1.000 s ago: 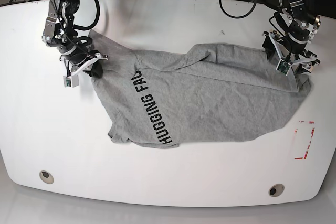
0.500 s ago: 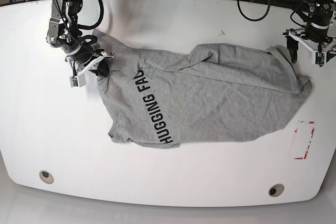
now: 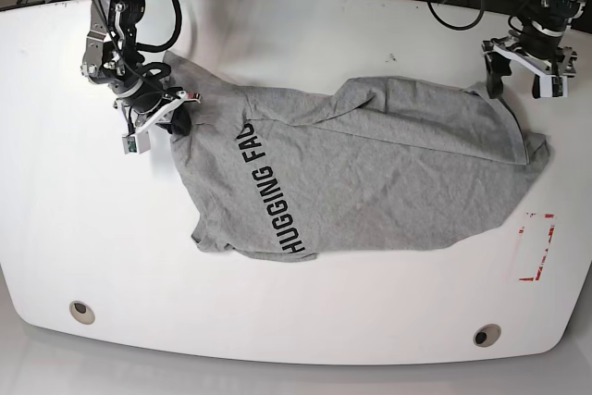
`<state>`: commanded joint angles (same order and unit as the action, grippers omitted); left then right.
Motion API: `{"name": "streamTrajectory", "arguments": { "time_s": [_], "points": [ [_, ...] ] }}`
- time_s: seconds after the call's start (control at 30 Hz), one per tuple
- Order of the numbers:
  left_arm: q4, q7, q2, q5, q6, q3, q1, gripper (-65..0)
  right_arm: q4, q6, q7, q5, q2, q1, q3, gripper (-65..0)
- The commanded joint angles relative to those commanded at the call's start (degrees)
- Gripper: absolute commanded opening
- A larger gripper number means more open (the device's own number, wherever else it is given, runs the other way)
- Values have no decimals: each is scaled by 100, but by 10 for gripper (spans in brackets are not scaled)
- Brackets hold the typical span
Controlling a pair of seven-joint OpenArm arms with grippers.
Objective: Layout the t-shirt on the table in an organized manner, then fold the t-shirt properly
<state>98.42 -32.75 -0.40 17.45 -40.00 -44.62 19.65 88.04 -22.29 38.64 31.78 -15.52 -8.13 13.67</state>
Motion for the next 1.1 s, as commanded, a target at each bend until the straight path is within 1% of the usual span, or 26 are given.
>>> {"name": "streamTrajectory", "arguments": {
  "time_s": [0.13,0.27,0.53,0.77,0.97,1.07,1.1],
  "points": [
    [-404,18,0,9,0,35,-18,-130,0,0,0,0,-9,-9,0,-650],
    [-695,26,-9,9,0,202,-26,-130,-9,0,0,0,-9,-18,0,-650],
    [-712,299,0,9,0,554,0,-131,-9,0,0,0,-9,-18,0,-650],
    [-712,299,0,9,0,835,-26,-132,-9,-9,0,0,-9,-18,0,-650],
    [-686,299,9,18,0,879,-70,-134,-9,-9,0,-9,-9,-18,0,-650],
    [-686,299,9,18,0,844,-141,-140,-9,-9,0,-185,-9,-18,0,-650],
    [-686,299,9,18,0,844,-141,-156,-9,-9,0,-273,-9,-18,0,-650]
  ]
}}
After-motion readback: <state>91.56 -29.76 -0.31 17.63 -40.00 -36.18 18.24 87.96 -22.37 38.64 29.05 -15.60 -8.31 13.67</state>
